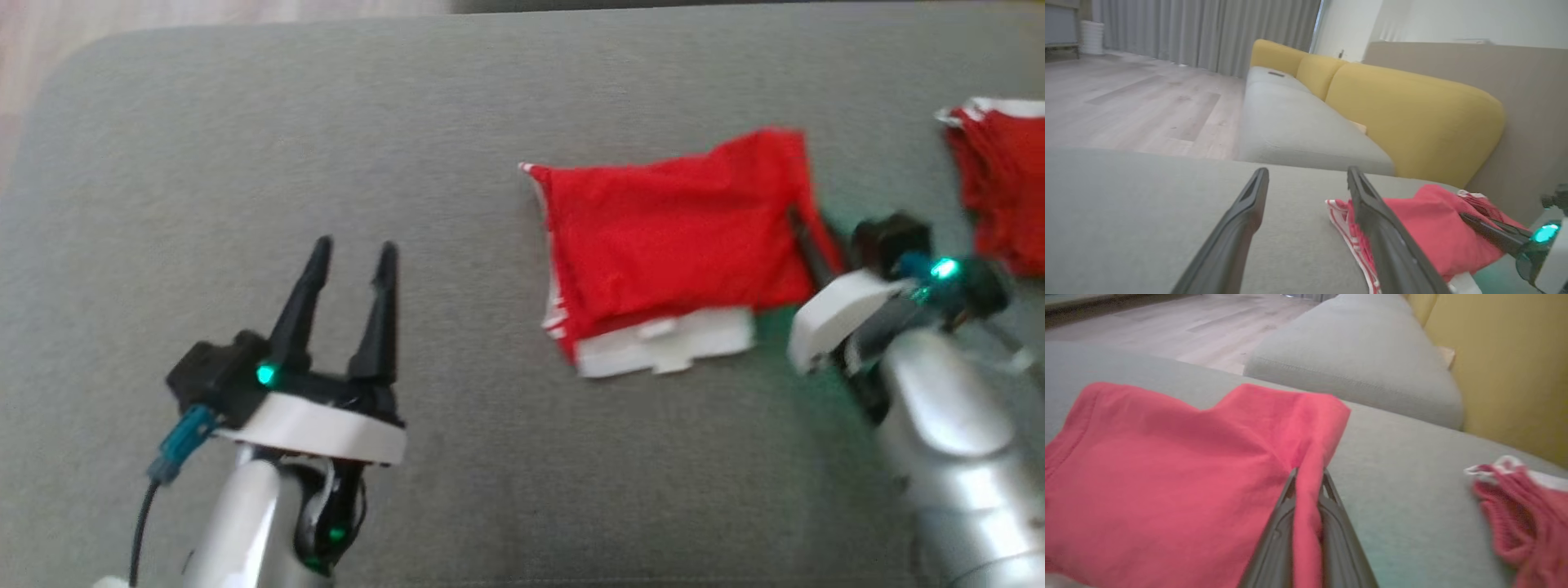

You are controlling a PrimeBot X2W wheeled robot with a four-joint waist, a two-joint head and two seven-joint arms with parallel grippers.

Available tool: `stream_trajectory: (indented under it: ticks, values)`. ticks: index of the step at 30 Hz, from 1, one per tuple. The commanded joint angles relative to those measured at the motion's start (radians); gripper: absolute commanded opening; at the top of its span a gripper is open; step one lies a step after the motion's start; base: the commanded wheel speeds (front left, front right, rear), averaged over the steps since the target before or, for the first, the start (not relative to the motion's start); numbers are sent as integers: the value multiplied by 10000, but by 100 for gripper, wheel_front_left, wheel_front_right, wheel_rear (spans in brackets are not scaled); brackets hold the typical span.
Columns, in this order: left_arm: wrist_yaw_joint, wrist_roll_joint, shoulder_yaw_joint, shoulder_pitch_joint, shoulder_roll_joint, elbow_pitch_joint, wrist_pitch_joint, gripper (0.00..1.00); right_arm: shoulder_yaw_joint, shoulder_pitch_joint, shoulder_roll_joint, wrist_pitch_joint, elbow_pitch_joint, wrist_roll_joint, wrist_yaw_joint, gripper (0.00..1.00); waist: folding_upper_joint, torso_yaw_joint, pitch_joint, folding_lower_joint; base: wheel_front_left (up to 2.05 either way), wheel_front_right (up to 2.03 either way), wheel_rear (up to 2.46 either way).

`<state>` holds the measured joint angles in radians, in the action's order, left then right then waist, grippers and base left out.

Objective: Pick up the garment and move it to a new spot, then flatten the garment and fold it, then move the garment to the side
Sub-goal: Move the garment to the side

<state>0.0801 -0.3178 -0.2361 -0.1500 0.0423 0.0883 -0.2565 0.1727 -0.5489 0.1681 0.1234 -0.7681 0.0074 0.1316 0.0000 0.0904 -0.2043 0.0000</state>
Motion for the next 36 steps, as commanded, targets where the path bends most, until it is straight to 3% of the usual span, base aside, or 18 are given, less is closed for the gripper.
stream_trajectory:
  ticks: [1,8,13,18,23,28,29,30,36]
  values:
    - [18,44,184,-511,79,-472,-53,100,270,-499,278,83,467,-65,-9,0,0,-319,-61,0,0,0,0]
    - [-6,145,-395,-1053,79,-711,-53,100,784,-1364,2389,-499,1225,377,-9,0,0,-927,-554,0,0,0,0]
    - [26,204,-427,-1512,79,-715,-53,100,346,-1875,3913,-906,1213,642,-9,0,0,-1017,-1163,0,0,0,0]
    - [65,158,-303,-1750,79,-652,-53,100,-260,-2167,5036,-1240,558,416,-9,0,0,-884,-1702,0,0,0,0]
    - [113,159,-202,-1868,79,-629,-53,100,-1000,-2249,5668,-1199,-72,218,-9,0,0,-692,-2118,0,0,0,0]
    - [153,171,-100,-1942,79,-593,-53,100,-1684,-2381,5587,-1185,-472,-4,-9,0,0,-649,-2332,0,0,0,0]
    - [160,176,-89,-1954,79,-585,-53,100,-1767,-2387,5541,-1152,-496,-83,-9,82,0,-652,-2345,0,0,0,0]
    - [167,184,-74,-1968,79,-571,-53,100,-1896,-2395,5471,-1169,-547,-135,-9,100,0,-661,-2349,0,0,0,0]
    - [189,195,19,-1984,79,-485,-53,100,-2306,-2360,4826,-1046,-351,-527,-9,100,0,-752,-1968,0,0,0,0]
